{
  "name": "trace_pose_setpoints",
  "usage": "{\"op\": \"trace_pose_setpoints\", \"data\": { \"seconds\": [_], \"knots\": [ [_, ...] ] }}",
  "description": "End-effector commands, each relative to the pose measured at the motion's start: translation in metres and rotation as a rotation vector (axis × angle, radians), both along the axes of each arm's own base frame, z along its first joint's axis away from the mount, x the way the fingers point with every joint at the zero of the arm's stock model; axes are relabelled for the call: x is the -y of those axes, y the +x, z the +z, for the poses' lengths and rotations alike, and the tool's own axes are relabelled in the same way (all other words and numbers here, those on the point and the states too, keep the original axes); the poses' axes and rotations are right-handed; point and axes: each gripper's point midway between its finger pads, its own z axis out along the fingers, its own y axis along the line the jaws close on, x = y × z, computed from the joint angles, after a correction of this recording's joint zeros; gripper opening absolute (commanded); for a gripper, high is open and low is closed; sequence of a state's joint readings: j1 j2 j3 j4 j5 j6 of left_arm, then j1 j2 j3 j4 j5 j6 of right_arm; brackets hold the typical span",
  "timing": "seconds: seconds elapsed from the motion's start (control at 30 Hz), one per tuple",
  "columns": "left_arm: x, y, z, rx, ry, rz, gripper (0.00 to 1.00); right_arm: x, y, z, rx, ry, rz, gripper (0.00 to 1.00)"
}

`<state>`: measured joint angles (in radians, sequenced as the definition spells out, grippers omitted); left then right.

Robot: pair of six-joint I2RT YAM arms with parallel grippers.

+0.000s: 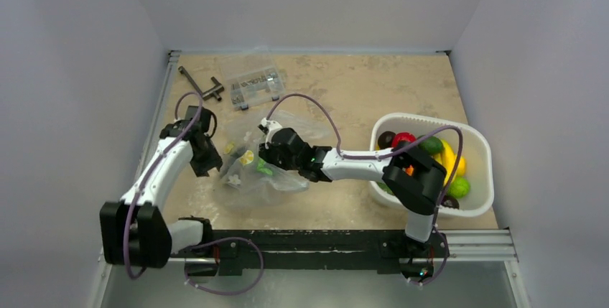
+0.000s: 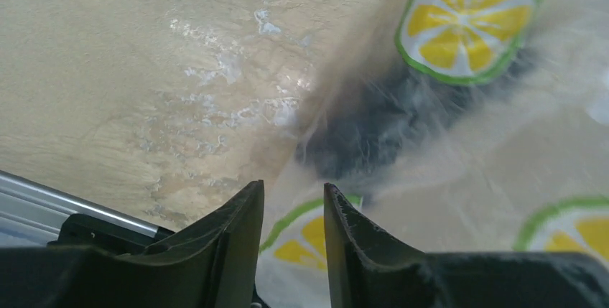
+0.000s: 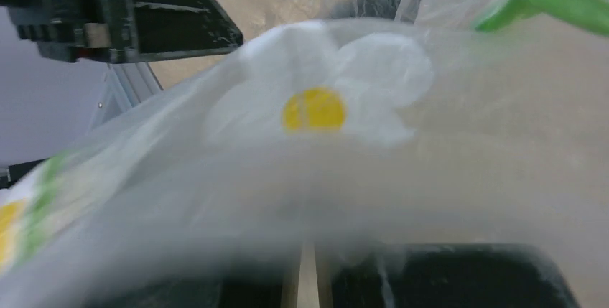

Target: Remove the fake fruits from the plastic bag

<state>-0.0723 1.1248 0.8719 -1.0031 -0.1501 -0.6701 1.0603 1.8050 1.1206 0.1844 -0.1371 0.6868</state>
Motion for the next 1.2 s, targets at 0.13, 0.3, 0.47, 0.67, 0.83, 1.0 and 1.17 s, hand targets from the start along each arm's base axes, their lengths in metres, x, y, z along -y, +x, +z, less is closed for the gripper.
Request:
{"op": "trace_pose_setpoints", "data": {
  "seconds": [0.13,0.3,0.47,0.67,0.83,1.0,1.17],
  "knots": [
    [0.017,0.018,-0.061,-0.161,-0.066,-0.040,0.30,-0.032,0.009,-0.003,0.006,0.045,0.038,0.23],
    [0.042,0.023,-0.074,-0.157,-0.179,-0.084,0.29,-0.035,0.014,-0.018,-0.002,0.031,0.019,0.45],
    [0.056,0.022,-0.069,-0.139,-0.212,-0.110,0.27,-0.028,0.022,-0.041,-0.008,-0.016,-0.043,0.66],
    [0.066,0.020,-0.063,-0.118,-0.259,-0.143,0.27,-0.037,0.031,-0.063,-0.002,-0.029,-0.057,0.64],
    [0.064,0.016,-0.040,-0.055,-0.252,-0.168,0.39,-0.032,0.034,-0.054,0.005,-0.007,-0.083,0.31],
    [0.048,0.006,-0.002,0.039,-0.187,-0.153,0.69,-0.014,0.048,-0.024,0.016,0.040,-0.138,0.00],
    [0.039,-0.011,0.041,0.185,-0.167,-0.137,0.87,0.017,0.062,-0.005,0.015,0.042,-0.184,0.00]
  ]
}}
